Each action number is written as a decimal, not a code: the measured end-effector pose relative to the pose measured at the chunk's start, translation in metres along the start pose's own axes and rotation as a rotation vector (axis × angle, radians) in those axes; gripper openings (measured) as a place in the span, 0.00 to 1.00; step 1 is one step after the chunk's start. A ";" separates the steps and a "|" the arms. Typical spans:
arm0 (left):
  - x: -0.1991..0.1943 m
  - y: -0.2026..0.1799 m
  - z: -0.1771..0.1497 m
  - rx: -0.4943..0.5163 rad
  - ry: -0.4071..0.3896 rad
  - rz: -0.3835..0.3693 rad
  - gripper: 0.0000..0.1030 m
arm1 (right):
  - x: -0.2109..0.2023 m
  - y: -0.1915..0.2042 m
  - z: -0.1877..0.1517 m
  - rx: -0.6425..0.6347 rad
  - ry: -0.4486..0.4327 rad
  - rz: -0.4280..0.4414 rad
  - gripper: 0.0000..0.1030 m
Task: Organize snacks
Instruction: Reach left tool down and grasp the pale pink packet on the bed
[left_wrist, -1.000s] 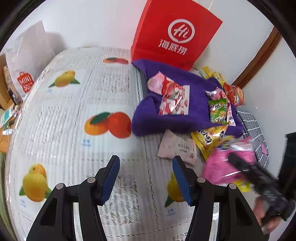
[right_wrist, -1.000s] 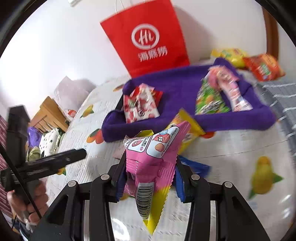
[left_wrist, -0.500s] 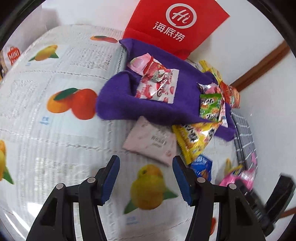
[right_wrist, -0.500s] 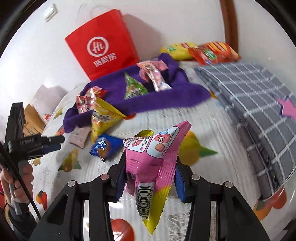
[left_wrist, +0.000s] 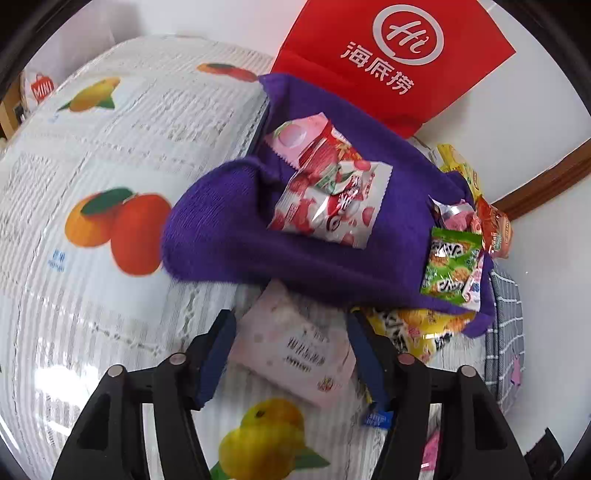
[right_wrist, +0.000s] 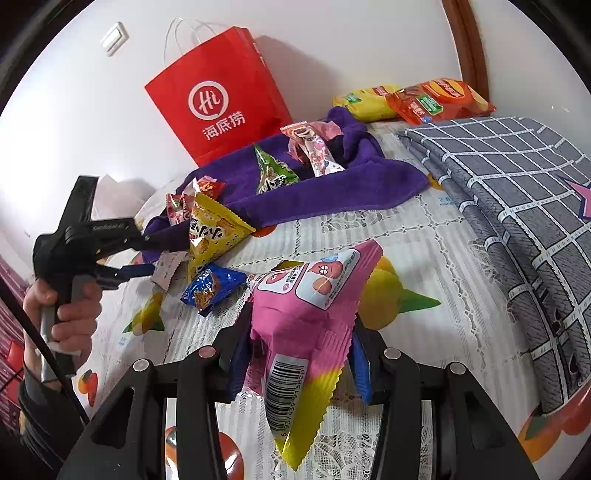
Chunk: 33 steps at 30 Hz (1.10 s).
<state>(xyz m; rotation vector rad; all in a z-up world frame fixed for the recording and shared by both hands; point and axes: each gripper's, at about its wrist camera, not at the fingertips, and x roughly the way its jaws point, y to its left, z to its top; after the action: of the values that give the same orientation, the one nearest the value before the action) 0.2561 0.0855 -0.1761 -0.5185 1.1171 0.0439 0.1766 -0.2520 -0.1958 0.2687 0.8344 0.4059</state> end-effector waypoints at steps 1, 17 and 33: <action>0.002 -0.005 0.000 0.018 -0.001 0.019 0.61 | 0.000 -0.001 -0.001 0.002 -0.002 0.003 0.44; -0.009 -0.030 -0.054 0.406 -0.018 0.086 0.60 | -0.001 -0.006 -0.007 0.035 -0.021 0.033 0.45; -0.034 0.000 -0.082 0.191 0.001 0.055 0.59 | 0.002 -0.005 -0.008 0.021 -0.012 0.032 0.45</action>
<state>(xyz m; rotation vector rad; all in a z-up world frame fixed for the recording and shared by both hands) 0.1717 0.0587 -0.1742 -0.3168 1.1239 -0.0155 0.1726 -0.2548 -0.2042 0.3039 0.8239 0.4248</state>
